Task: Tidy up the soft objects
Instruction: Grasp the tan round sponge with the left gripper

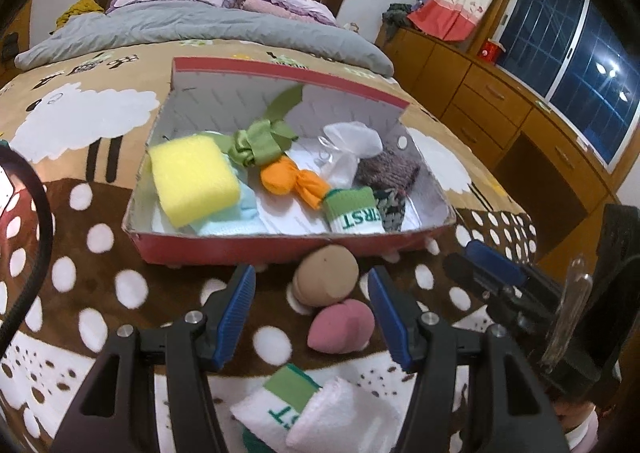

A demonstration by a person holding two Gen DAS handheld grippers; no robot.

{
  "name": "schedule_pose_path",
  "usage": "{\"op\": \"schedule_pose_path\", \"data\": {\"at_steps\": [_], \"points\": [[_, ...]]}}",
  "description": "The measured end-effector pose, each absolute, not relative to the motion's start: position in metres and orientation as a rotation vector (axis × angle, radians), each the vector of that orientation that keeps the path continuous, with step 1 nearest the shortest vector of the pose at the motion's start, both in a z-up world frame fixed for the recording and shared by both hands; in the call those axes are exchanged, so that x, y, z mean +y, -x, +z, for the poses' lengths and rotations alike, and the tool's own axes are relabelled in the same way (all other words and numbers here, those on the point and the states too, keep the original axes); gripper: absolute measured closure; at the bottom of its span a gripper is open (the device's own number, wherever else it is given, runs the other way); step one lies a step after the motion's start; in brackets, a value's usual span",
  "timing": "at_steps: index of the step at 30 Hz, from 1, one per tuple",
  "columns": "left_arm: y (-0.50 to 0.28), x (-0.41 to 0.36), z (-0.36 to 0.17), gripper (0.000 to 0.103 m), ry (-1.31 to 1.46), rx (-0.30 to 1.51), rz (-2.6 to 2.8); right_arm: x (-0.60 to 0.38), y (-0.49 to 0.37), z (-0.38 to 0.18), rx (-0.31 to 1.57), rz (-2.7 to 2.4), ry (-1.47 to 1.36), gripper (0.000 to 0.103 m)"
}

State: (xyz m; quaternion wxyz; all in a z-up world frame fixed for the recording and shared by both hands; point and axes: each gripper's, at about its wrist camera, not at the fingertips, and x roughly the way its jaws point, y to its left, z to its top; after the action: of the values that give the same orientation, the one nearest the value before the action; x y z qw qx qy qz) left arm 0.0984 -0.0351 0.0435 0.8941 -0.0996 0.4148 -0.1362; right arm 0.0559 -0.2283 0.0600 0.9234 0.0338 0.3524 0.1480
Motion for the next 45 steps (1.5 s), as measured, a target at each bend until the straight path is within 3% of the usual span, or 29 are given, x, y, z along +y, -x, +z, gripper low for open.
{"op": "schedule_pose_path", "data": {"at_steps": [23,25,27,30,45], "points": [[-0.130,-0.077,0.006,0.042,0.131,0.949,-0.203,-0.239,-0.045,0.021,0.778,0.310,-0.146,0.057],[-0.130,-0.076,0.005,0.044,0.126,0.940,-0.197,-0.240,-0.046,0.019,0.784,0.310,-0.156,0.057],[-0.129,-0.074,0.005,0.059,0.134,0.940,-0.202,-0.241,-0.047,0.017,0.787,0.310,-0.164,0.057],[-0.127,-0.071,0.006,0.062,0.153,0.939,-0.212,-0.241,-0.046,0.017,0.790,0.311,-0.167,0.057],[-0.101,-0.037,0.034,0.063,0.188,0.855,-0.193,-0.225,-0.042,0.024,0.799,0.378,-0.179,0.057]]}}
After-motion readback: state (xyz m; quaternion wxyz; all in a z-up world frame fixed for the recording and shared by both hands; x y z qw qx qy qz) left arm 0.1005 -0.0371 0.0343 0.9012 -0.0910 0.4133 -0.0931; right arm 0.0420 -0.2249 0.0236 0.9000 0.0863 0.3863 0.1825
